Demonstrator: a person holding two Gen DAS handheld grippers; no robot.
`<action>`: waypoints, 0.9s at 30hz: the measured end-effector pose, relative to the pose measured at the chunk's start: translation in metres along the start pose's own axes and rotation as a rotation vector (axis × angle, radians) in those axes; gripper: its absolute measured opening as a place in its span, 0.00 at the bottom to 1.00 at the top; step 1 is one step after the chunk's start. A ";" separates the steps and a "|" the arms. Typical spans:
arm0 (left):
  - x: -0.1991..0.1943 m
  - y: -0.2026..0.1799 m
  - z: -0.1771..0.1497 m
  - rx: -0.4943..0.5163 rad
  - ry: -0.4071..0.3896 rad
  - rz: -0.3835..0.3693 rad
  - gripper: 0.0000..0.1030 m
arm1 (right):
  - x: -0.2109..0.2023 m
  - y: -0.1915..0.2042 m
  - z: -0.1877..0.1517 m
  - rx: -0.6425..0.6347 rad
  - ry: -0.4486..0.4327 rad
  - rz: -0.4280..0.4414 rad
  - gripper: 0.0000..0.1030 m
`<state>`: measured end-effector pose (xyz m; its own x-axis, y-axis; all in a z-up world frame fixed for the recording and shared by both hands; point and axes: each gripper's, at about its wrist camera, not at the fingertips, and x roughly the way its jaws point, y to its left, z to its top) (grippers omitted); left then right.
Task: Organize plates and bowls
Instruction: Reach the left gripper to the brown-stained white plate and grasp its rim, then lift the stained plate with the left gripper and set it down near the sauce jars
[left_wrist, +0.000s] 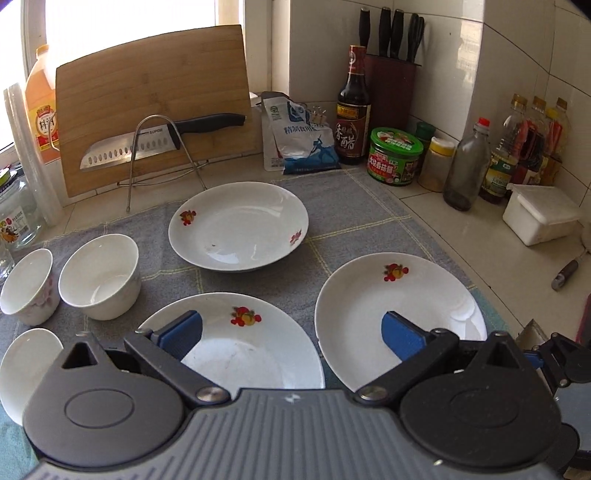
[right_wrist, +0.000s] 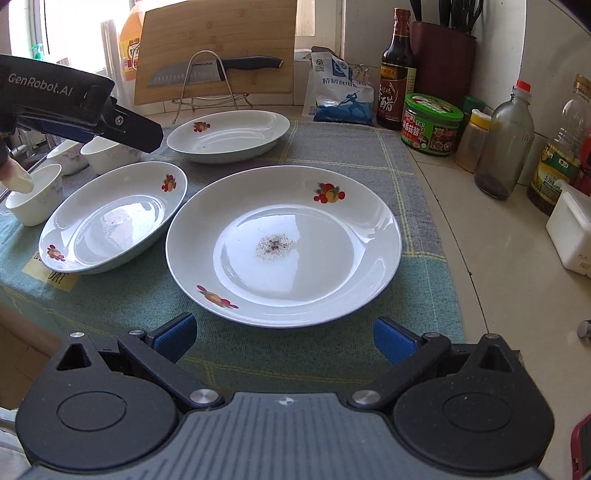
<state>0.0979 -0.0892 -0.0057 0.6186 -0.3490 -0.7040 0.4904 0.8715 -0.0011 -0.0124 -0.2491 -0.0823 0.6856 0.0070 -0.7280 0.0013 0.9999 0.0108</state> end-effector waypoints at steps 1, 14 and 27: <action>0.005 -0.002 0.003 0.021 0.011 -0.006 0.99 | 0.005 0.000 0.000 0.001 0.005 0.007 1.00; 0.047 -0.006 0.029 0.121 0.052 -0.145 0.99 | 0.035 0.000 0.007 -0.040 0.015 -0.012 1.00; 0.102 -0.037 0.054 0.295 0.137 -0.326 0.99 | 0.032 -0.006 -0.003 -0.060 -0.058 0.012 1.00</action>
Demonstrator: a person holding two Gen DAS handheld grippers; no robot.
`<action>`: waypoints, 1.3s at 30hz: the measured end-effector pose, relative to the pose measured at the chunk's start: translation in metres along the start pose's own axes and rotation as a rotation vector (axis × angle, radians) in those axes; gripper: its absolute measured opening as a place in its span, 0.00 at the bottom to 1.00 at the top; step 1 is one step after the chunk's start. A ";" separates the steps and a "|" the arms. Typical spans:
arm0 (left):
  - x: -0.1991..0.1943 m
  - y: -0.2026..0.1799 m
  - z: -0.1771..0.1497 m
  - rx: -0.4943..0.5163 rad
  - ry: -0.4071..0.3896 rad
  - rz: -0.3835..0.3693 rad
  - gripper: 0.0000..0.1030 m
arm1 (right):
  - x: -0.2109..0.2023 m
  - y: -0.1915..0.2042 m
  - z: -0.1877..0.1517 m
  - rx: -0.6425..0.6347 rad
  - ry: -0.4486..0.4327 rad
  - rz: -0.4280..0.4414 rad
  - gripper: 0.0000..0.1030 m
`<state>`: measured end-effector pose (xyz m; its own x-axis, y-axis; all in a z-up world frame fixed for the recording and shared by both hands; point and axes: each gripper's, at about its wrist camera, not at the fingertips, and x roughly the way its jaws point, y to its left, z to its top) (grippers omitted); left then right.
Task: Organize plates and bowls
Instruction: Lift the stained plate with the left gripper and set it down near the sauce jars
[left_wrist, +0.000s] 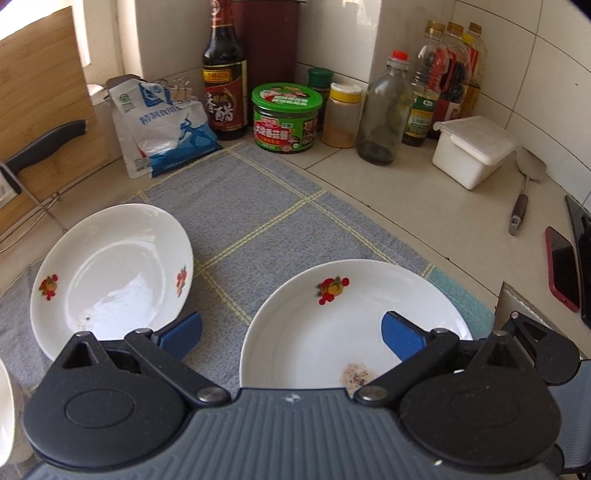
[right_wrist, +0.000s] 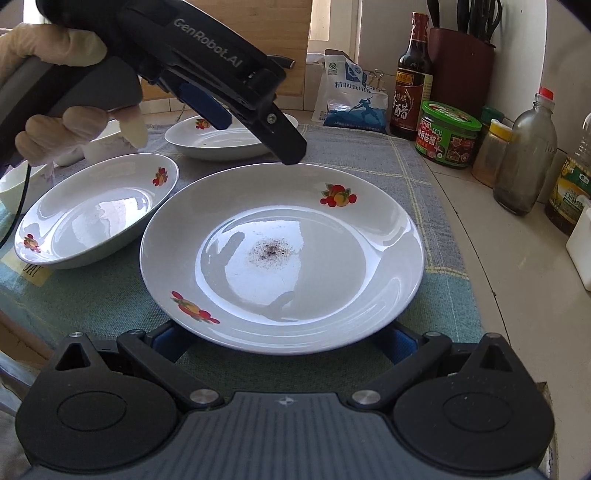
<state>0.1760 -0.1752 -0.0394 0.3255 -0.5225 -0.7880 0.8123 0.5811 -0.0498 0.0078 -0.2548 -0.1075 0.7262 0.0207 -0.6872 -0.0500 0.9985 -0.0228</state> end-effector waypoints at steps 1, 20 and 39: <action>0.006 0.000 0.002 0.008 0.016 -0.020 0.99 | 0.000 0.000 -0.001 -0.001 -0.007 0.000 1.00; 0.070 0.003 0.022 0.216 0.302 -0.245 0.81 | 0.000 0.001 0.001 -0.011 -0.003 0.006 1.00; 0.074 0.004 0.024 0.296 0.351 -0.291 0.77 | 0.002 0.001 0.011 -0.021 0.063 0.004 1.00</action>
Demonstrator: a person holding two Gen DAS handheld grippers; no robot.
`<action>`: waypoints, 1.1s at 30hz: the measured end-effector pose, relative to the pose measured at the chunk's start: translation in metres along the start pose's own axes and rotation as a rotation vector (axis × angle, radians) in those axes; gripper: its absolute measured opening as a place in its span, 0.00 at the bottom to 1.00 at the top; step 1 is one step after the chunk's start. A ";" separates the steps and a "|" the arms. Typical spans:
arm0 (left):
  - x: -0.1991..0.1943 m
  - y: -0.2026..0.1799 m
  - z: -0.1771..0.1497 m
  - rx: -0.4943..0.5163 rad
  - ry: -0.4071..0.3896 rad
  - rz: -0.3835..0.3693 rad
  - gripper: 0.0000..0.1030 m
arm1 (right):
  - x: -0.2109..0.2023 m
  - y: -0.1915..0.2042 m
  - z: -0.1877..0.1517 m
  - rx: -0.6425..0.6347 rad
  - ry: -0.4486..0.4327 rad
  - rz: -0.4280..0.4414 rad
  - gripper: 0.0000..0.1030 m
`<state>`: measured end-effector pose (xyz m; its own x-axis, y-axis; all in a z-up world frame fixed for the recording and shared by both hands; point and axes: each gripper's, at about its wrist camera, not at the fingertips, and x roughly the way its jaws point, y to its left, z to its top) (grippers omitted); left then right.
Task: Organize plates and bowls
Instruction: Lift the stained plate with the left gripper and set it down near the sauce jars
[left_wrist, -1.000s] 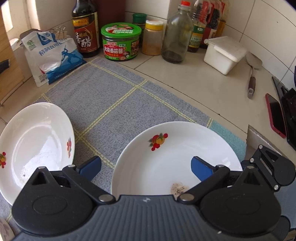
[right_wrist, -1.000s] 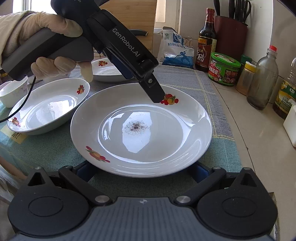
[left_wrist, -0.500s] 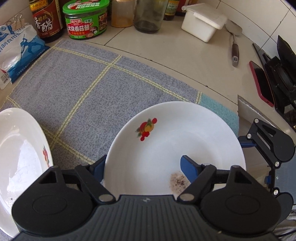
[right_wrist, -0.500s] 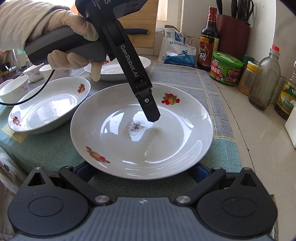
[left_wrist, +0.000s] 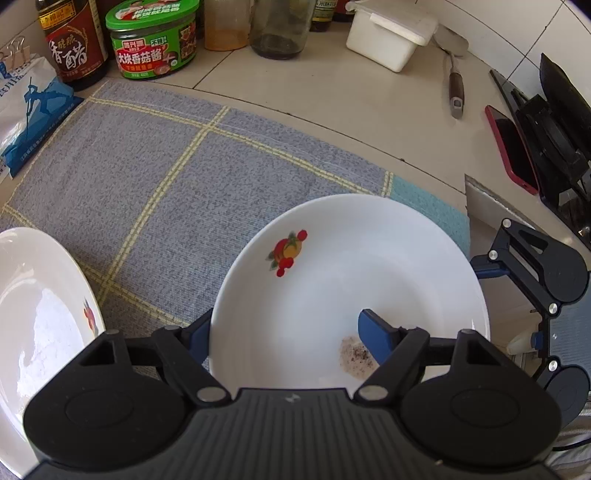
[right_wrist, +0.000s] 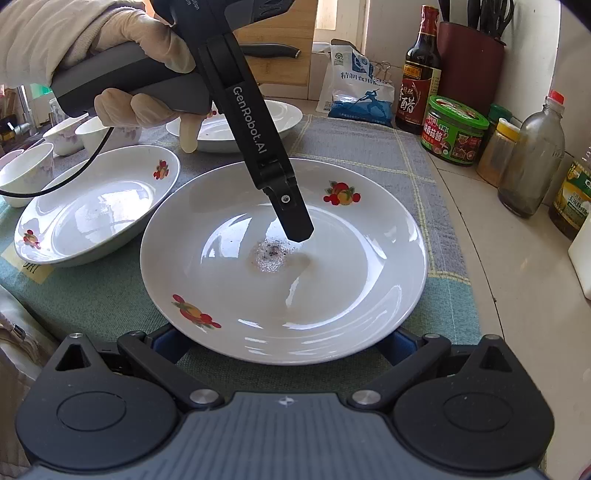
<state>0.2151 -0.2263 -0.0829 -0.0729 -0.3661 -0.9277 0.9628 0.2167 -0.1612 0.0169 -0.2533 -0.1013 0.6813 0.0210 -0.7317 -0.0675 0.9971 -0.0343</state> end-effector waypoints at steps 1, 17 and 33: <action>0.000 0.000 0.000 -0.002 -0.001 -0.001 0.77 | -0.001 0.000 0.000 0.000 0.001 0.002 1.00; -0.013 0.014 0.029 -0.016 -0.072 0.000 0.77 | 0.001 -0.027 0.024 -0.043 -0.006 -0.013 1.00; 0.005 0.054 0.085 -0.028 -0.131 0.024 0.77 | 0.036 -0.073 0.058 -0.038 -0.017 -0.050 1.00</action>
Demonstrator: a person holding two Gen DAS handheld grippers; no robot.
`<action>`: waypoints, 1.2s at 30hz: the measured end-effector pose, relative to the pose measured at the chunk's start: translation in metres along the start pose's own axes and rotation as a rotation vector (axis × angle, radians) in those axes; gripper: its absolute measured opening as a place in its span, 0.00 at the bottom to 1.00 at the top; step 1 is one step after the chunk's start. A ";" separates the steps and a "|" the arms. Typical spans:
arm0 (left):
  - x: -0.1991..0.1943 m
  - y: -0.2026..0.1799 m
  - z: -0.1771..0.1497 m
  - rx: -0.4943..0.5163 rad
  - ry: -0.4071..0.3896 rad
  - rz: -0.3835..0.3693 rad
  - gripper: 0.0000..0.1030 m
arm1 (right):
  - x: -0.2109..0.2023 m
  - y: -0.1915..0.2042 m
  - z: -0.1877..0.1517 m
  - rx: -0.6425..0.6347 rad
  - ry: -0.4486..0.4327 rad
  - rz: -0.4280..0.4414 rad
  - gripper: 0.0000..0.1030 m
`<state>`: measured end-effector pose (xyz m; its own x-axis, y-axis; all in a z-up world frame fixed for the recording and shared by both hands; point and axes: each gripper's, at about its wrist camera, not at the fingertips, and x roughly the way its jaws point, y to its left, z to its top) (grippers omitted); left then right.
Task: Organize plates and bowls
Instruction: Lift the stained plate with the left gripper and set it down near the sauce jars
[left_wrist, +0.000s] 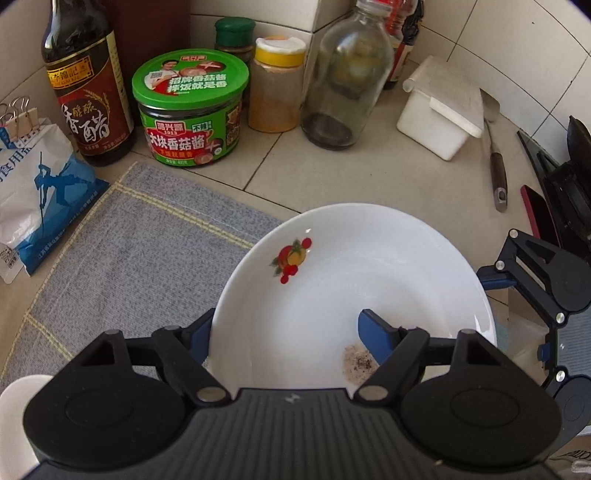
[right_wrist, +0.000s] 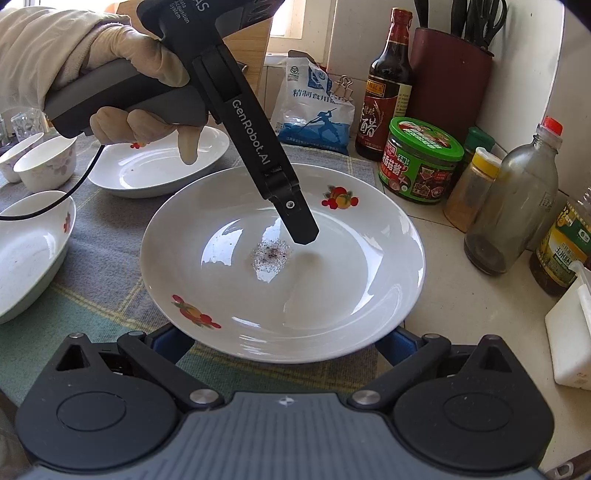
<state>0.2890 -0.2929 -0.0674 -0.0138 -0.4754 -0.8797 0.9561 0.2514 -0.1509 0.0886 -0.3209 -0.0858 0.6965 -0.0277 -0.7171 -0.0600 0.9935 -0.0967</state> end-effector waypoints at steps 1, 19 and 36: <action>0.002 0.001 0.002 -0.001 -0.001 0.000 0.77 | 0.003 -0.002 0.001 -0.001 0.004 -0.003 1.00; 0.025 0.017 0.017 -0.027 -0.009 0.005 0.77 | 0.025 -0.017 0.007 0.042 0.020 -0.030 1.00; -0.034 -0.008 -0.003 -0.041 -0.135 0.125 0.82 | -0.022 0.004 -0.008 0.129 0.003 -0.086 1.00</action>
<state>0.2805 -0.2762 -0.0378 0.1463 -0.5462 -0.8247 0.9351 0.3483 -0.0648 0.0678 -0.3175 -0.0756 0.6931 -0.1139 -0.7118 0.0925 0.9933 -0.0689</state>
